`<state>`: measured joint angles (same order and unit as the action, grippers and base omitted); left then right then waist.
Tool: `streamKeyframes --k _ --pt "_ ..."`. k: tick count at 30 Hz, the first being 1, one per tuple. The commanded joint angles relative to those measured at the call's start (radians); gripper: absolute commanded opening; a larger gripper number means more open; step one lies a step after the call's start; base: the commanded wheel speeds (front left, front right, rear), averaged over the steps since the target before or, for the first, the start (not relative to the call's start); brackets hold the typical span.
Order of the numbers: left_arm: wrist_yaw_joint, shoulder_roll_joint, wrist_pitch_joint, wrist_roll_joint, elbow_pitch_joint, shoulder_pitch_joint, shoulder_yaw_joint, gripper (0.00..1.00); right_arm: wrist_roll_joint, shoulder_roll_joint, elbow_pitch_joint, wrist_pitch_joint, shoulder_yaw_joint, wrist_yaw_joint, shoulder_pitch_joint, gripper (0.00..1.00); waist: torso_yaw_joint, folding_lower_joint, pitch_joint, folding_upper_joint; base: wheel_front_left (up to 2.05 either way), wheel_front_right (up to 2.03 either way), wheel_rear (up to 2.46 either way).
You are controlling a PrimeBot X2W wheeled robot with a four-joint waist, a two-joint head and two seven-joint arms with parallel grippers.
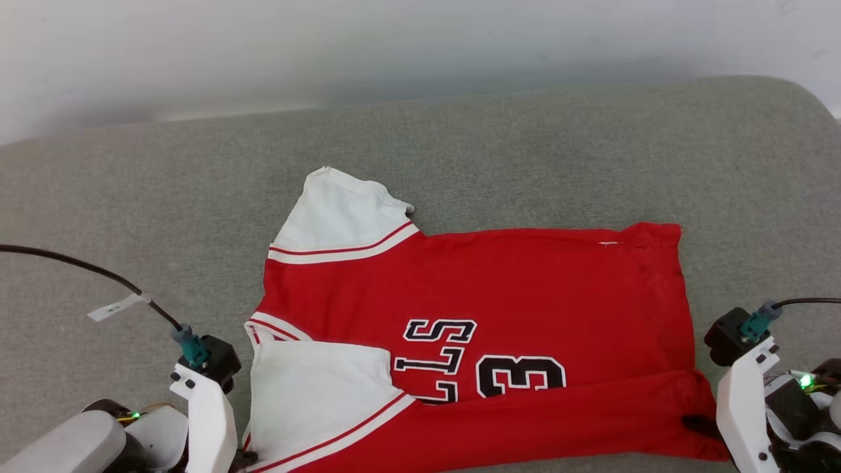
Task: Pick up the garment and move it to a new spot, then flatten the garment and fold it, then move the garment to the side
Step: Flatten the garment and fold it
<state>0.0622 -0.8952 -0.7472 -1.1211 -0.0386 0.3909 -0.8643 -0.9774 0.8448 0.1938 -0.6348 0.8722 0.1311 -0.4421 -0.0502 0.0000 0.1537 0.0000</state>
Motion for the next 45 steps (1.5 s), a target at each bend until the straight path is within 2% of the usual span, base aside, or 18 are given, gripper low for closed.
streamKeyframes --k 1,2,3,9,12,15,19,23,27,31,36,45 --pt "-0.002 0.004 0.008 0.008 -0.008 -0.003 0.002 0.0 -0.001 -0.007 0.009 0.005 -0.006 -0.001 0.014 0.05 0.004 0.0 0.002 0.0 0.0 0.0 0.0" --pt "-0.006 0.009 0.019 0.021 -0.02 0.006 0.003 0.0 0.003 -0.019 0.022 0.012 -0.007 -0.001 0.018 0.39 0.006 0.0 0.003 0.0 0.0 0.0 0.0" --pt "-0.004 0.012 0.027 0.033 -0.028 0.018 0.002 1.0 0.013 -0.027 0.028 0.022 -0.007 -0.001 0.018 1.0 0.007 0.0 0.003 0.0 0.0 0.0 0.0" --pt "0.005 0.01 0.088 0.048 -0.039 0.067 0.049 1.0 0.067 -0.039 -0.004 0.158 -0.057 -0.001 -0.001 1.0 0.001 0.0 -0.026 0.0 0.0 0.0 0.0" --pt "-0.008 -0.003 0.141 0.066 -0.033 0.106 0.095 1.0 0.116 -0.034 -0.04 0.262 -0.094 -0.001 -0.002 1.0 -0.008 0.0 -0.04 0.0 0.0 0.0 0.0" --pt "-0.018 -0.012 0.176 0.089 -0.042 0.142 0.121 1.0 0.178 -0.058 -0.059 0.384 -0.164 -0.001 0.003 1.0 -0.021 0.0 -0.043 0.0 0.0 0.0 0.0" --pt "-0.034 -0.012 0.207 0.122 -0.047 0.217 0.16 1.0 0.275 -0.126 -0.076 0.535 -0.299 -0.001 0.025 1.0 -0.045 0.0 -0.025 0.0 0.0 0.0 0.0" --pt "-0.052 0.016 0.227 0.154 -0.068 0.306 0.188 1.0 0.403 -0.232 -0.102 0.661 -0.462 -0.001 0.072 1.0 -0.065 0.0 0.014 0.0 0.0 0.0 0.0" --pt "-0.045 0.044 0.212 0.171 -0.107 0.404 0.204 1.0 0.536 -0.353 -0.172 0.755 -0.618 -0.001 0.145 1.0 -0.086 0.0 0.071 0.0 0.0 0.0 0.0" --pt "-0.039 0.064 0.163 0.187 -0.141 0.516 0.207 1.0 0.648 -0.458 -0.268 0.797 -0.716 -0.001 0.217 1.0 -0.109 0.0 0.143 0.0 0.0 0.0 0.0" --pt "-0.024 0.092 0.043 0.193 -0.195 0.669 0.195 1.0 0.733 -0.545 -0.366 0.808 -0.751 -0.001 0.271 1.0 -0.135 0.0 0.238 0.0 0.0 0.0 0.0" --pt "0.024 0.125 -0.259 0.21 -0.282 0.889 0.103 1.0 0.78 -0.564 -0.441 0.8 -0.718 -0.001 0.196 1.0 -0.181 0.0 0.394 0.0 0.0 0.0 0.0"
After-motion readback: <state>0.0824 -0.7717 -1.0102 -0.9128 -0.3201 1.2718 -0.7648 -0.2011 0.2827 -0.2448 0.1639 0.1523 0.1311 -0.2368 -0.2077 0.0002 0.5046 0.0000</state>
